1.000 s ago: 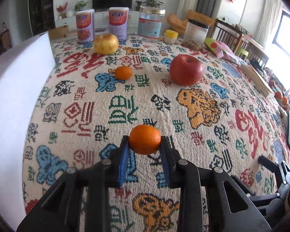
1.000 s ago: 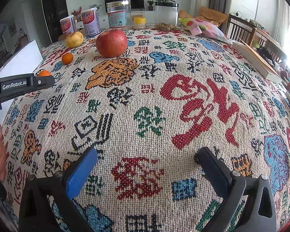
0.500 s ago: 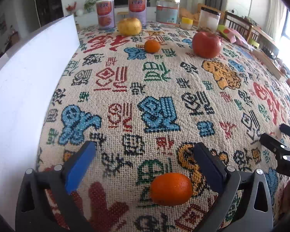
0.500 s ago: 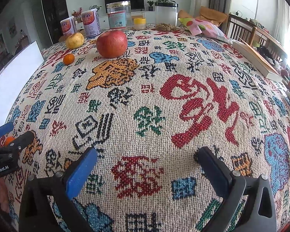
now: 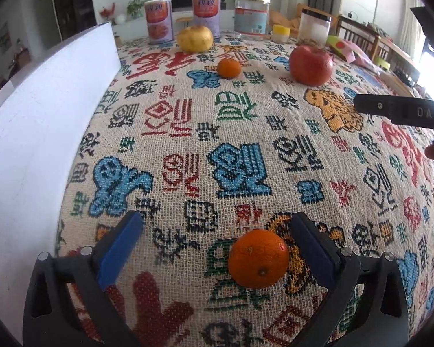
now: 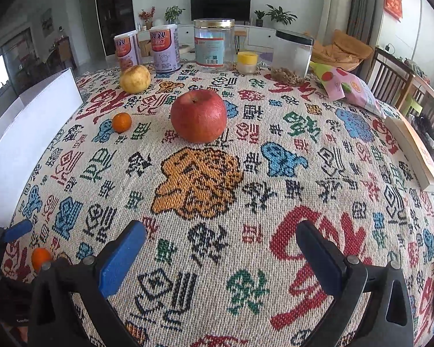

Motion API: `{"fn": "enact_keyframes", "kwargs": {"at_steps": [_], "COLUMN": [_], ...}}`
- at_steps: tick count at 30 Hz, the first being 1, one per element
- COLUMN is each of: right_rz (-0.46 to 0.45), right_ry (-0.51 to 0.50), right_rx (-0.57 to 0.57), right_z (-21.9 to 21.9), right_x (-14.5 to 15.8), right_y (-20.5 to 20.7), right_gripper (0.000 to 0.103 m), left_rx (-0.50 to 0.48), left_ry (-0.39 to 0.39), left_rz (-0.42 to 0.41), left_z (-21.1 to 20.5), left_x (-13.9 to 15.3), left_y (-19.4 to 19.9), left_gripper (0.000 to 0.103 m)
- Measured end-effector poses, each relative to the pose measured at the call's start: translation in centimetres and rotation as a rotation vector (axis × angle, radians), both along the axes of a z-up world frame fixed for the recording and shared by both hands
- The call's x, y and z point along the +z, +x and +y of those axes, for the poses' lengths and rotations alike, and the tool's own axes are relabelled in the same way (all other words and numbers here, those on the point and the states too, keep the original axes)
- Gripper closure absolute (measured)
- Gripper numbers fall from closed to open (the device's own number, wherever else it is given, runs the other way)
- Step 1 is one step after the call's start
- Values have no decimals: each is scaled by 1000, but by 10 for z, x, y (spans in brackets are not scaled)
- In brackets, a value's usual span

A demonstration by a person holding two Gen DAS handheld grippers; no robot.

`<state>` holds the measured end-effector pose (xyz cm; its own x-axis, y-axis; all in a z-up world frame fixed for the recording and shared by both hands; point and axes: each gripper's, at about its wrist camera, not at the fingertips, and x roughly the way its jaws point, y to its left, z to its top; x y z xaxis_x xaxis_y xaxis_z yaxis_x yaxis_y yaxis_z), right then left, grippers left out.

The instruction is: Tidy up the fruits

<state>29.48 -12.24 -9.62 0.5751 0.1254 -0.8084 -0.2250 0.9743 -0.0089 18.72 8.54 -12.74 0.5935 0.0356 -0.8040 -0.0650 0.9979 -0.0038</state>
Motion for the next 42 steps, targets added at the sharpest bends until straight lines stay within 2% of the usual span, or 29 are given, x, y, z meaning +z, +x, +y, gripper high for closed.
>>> {"fn": "enact_keyframes", "kwargs": {"at_steps": [3,5,7,8,9,11,12,18,23,25,27,29,31,38,42], "right_rz": [-10,4,34,52,68,91,80,1,18,37,47,43,49,85,65], "right_ry": [-44,-19,10,29,39,64,55,68,54,47,50,43,38,124,138], "right_rx": [9,1,-11,-13,-17,-5,-5,53,122,133,147,160,157,82,70], "right_z": [20,28,34,36,37,40,41,30,17,11,6,2,0,-18,-26], "right_x": [-2,-6,-13,-17,-20,-23,-21,-3,8,7,6,4,-2,-29,-29], "right_y": [46,74,96,104,111,118,118,73,17,-5,-27,-49,-62,-91,-107], "right_gripper": [0,1,5,12,25,37,37,40,41,44,55,56,56,55,55], "left_rx": [0,0,0,0,0,0,0,1,1,0,1,1,1,1,1], "left_ry": [0,0,1,0,0,0,0,0,0,0,0,0,0,0,1], "left_rz": [0,0,0,0,0,0,0,1,1,1,1,1,1,1,1], "left_z": [0,0,0,0,0,0,0,0,0,0,0,0,0,0,0], "left_x": [0,0,0,0,0,0,0,0,0,0,0,0,0,0,0], "left_y": [0,0,0,0,0,0,0,0,0,0,0,0,0,0,0], "left_gripper": [1,1,1,1,1,1,1,1,1,0,0,0,1,0,0]}}
